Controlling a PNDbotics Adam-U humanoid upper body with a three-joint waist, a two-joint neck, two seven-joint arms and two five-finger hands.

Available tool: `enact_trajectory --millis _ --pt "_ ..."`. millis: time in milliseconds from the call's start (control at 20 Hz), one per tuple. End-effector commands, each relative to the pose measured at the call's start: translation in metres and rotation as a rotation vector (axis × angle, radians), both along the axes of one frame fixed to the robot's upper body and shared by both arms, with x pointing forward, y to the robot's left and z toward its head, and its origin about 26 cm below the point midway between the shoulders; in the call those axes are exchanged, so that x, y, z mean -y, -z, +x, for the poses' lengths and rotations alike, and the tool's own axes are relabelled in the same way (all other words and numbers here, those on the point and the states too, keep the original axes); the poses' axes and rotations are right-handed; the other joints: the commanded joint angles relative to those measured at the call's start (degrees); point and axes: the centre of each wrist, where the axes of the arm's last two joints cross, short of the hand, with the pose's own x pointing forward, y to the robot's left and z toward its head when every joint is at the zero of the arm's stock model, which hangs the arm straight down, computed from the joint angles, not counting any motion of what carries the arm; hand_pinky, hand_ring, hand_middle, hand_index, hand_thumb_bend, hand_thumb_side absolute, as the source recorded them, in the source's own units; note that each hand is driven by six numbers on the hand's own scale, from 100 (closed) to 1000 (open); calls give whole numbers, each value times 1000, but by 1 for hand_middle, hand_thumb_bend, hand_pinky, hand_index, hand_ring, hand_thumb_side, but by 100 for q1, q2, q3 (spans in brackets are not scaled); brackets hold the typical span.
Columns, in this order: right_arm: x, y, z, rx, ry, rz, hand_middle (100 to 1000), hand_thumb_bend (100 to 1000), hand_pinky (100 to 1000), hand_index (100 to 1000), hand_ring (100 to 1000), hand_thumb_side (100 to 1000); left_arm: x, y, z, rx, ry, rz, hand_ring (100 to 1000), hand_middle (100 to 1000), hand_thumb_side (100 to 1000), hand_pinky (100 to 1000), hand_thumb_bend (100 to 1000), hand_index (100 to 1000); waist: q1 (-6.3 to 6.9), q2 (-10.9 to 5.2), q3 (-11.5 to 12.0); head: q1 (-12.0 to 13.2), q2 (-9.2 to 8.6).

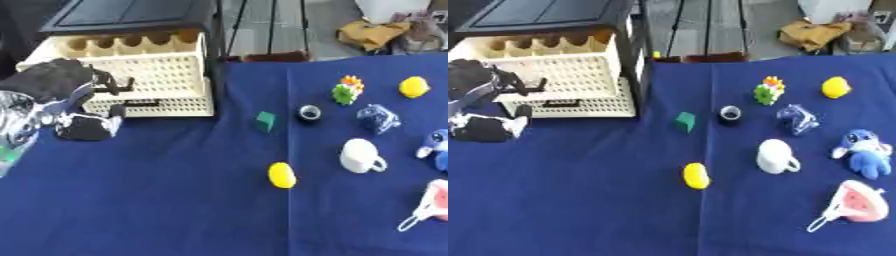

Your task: Pick up objects from table and place into drawer.

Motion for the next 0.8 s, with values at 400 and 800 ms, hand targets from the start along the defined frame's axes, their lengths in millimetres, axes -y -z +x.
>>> enact_trajectory --millis 400,800 --pt "1 -8 -3 54 -10 8 678 100 538 698 574 973 -3 -14 -12 31 -27 10 100 128 455 100 100 903 -24 -115 4 17 -21" --pt "0 -8 -2 53 -12 5 678 100 540 697 574 974 0 -29 -14 154 -49 -36 100 130 453 100 100 939 -17 -82 -6 95 -58"
